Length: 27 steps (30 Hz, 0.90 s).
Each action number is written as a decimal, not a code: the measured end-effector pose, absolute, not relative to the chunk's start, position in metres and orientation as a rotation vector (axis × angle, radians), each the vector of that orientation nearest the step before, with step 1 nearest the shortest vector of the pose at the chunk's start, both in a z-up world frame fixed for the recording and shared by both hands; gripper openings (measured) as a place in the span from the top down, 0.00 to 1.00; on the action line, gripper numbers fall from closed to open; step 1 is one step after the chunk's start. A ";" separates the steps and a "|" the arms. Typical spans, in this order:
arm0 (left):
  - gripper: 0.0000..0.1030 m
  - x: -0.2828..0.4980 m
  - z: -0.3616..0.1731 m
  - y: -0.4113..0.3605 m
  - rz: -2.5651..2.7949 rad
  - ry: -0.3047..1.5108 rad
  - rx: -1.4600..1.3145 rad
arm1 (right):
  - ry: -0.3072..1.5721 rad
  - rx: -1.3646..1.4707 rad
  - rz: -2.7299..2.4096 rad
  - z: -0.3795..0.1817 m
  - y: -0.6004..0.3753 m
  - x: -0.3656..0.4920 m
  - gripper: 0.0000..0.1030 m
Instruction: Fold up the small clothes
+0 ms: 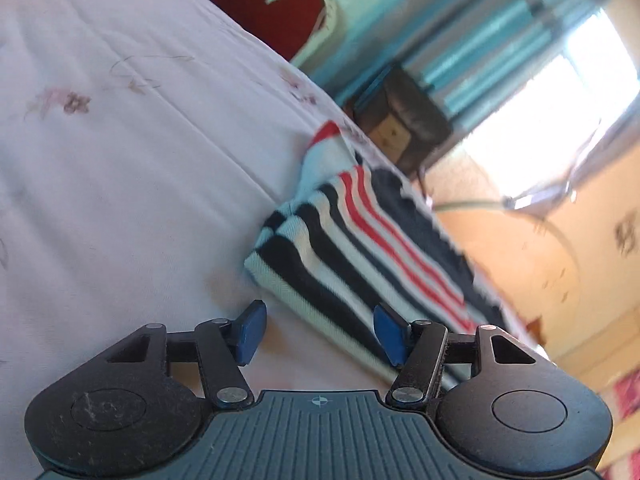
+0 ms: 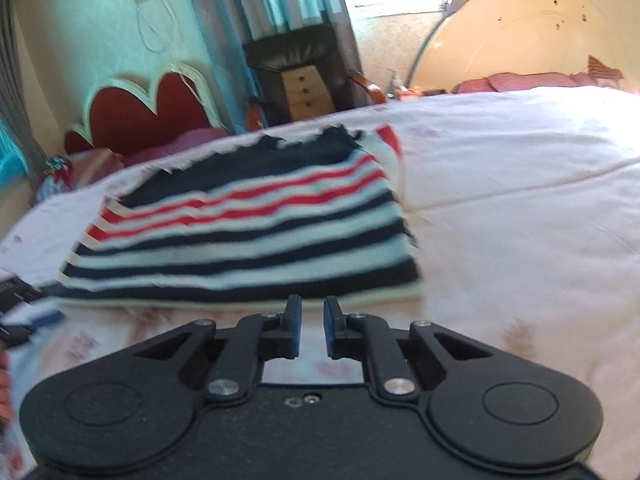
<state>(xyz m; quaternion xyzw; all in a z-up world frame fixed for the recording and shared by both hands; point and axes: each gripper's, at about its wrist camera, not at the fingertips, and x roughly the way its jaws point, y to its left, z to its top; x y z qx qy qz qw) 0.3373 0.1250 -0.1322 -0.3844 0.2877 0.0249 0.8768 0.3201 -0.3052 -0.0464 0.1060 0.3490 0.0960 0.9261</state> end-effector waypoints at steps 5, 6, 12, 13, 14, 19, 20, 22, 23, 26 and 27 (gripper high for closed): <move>0.41 0.356 -0.147 0.132 0.070 0.510 -0.917 | 0.701 0.239 0.293 -0.035 -0.271 0.358 0.89; 0.41 0.363 -0.148 0.133 0.067 0.502 -0.924 | 0.705 0.252 0.304 -0.038 -0.265 0.370 0.92; 0.41 0.393 -0.155 0.129 0.083 0.480 -0.925 | 0.723 0.295 0.366 -0.056 -0.231 0.432 0.98; 0.41 0.396 -0.155 0.126 0.086 0.481 -0.904 | 0.722 0.294 0.382 -0.058 -0.225 0.439 0.98; 0.41 0.398 -0.154 0.122 0.091 0.482 -0.886 | 0.724 0.291 0.396 -0.060 -0.220 0.444 0.98; 0.73 0.397 -0.162 0.140 0.114 0.464 -1.008 | 0.759 0.260 0.424 -0.076 -0.204 0.455 0.98; 0.74 0.393 -0.167 0.146 0.085 0.434 -1.106 | 0.763 0.251 0.423 -0.079 -0.204 0.455 0.99; 0.76 0.384 -0.177 0.154 -0.009 0.321 -1.263 | 0.762 0.264 0.434 -0.086 -0.206 0.455 1.00; 0.75 0.384 -0.178 0.153 -0.007 0.321 -1.235 | 0.757 0.253 0.434 -0.089 -0.205 0.455 1.00; 0.78 0.390 -0.186 0.152 0.009 0.379 -1.187 | 0.745 0.258 0.436 -0.092 -0.207 0.453 1.00; 0.78 0.392 -0.185 0.152 0.010 0.393 -1.191 | 0.747 0.253 0.434 -0.091 -0.206 0.453 1.00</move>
